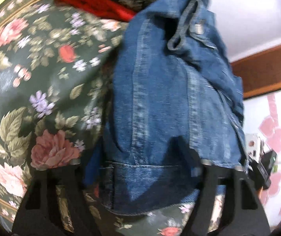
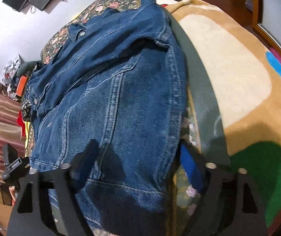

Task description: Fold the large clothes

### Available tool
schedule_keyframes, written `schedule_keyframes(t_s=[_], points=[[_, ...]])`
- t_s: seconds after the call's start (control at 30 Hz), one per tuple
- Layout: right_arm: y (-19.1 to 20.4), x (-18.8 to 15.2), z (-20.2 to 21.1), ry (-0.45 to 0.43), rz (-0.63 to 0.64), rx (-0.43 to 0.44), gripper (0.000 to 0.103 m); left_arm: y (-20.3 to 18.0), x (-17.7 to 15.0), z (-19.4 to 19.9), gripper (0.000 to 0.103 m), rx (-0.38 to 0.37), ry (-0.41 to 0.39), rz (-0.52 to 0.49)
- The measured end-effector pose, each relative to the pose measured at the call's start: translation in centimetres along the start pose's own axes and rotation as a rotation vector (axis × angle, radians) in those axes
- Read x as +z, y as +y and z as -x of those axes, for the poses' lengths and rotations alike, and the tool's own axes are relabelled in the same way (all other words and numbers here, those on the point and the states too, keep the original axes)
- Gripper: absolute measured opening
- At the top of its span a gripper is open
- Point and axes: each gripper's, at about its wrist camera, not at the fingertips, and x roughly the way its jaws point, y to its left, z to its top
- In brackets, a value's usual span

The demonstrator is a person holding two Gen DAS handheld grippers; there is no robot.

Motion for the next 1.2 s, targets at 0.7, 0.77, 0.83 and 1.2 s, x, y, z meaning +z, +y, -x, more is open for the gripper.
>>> schedule_keyframes(t_s=[0.7, 0.77, 0.83, 1.2], points=[[5.0, 5.4, 5.9, -0.175, 0.119, 0.147, 0.007, -10.9, 7.5, 9.2, 0.015, -0.087, -0.277, -0.269], [5.3, 6.8, 6.6, -0.215, 0.12, 0.157, 0.007, -12.0, 9.1, 9.7, 0.015, -0.076, -0.298, -0.284], [5.5, 8.8, 7.0, -0.254, 0.115, 0.161, 0.007, -13.1, 11.2, 9.9, 0.015, -0.081, -0.321, -0.276], [2.7, 20.4, 5.2, -0.306, -0.053, 0.25, 0.006, -15.9, 23.5, 6.4, 0.014, 0.064, -0.426, -0.204]])
